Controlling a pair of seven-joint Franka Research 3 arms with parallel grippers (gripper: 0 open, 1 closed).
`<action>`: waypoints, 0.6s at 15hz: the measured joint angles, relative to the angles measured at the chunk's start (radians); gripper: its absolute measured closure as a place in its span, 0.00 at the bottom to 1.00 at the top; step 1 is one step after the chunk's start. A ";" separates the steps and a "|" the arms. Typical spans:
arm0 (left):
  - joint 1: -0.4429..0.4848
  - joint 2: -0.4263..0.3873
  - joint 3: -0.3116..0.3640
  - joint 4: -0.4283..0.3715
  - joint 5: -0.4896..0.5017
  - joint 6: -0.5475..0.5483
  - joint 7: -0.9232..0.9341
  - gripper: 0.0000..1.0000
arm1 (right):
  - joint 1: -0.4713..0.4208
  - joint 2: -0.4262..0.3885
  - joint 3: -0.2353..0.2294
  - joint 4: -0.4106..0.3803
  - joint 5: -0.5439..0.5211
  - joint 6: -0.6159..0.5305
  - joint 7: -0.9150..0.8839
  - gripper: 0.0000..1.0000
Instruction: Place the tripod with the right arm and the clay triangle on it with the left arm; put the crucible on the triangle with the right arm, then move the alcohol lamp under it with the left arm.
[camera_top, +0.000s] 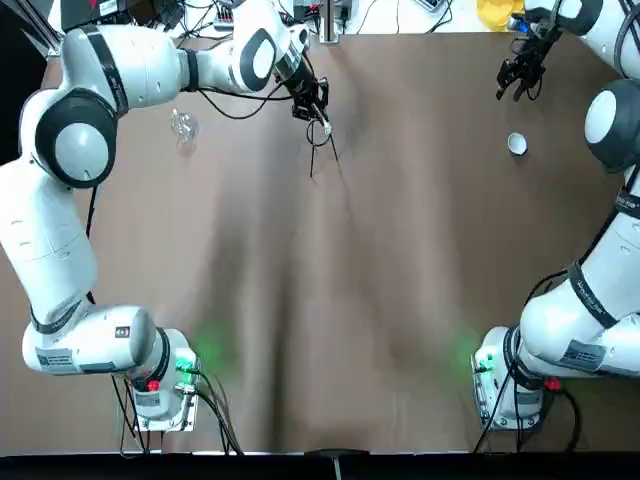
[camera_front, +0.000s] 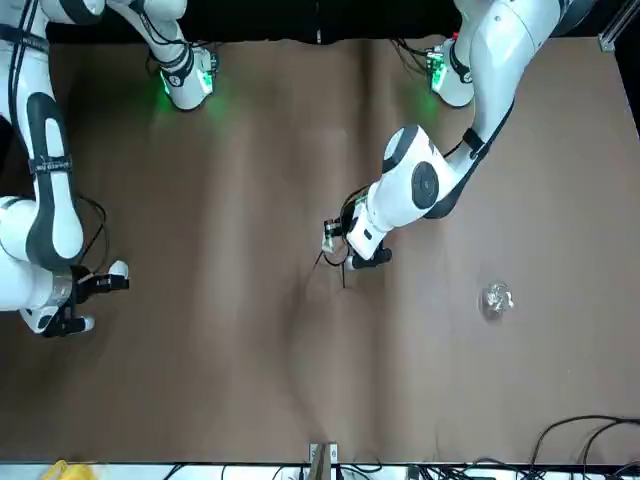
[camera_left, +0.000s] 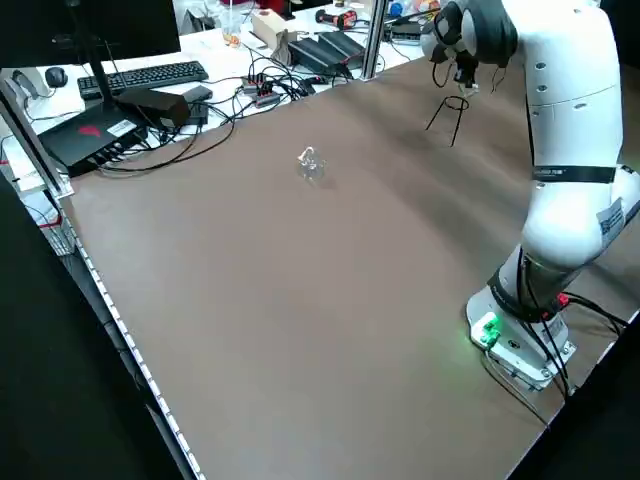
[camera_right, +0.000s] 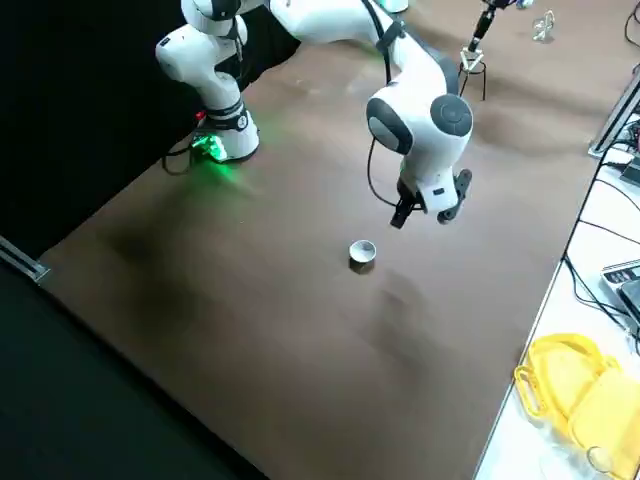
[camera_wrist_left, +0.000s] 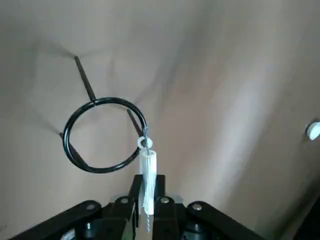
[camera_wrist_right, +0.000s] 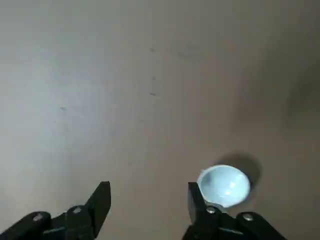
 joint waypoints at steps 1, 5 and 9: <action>-0.005 0.002 0.006 0.000 0.000 0.003 0.001 0.88 | -0.007 0.008 0.000 0.000 -0.027 0.002 -0.011 0.30; -0.008 0.003 0.014 0.001 0.000 0.005 0.006 0.88 | -0.078 0.024 -0.002 -0.022 -0.069 0.047 -0.144 0.32; -0.008 0.003 0.032 -0.006 0.018 -0.019 0.011 0.88 | -0.166 0.064 -0.002 -0.089 -0.069 0.138 -0.250 0.39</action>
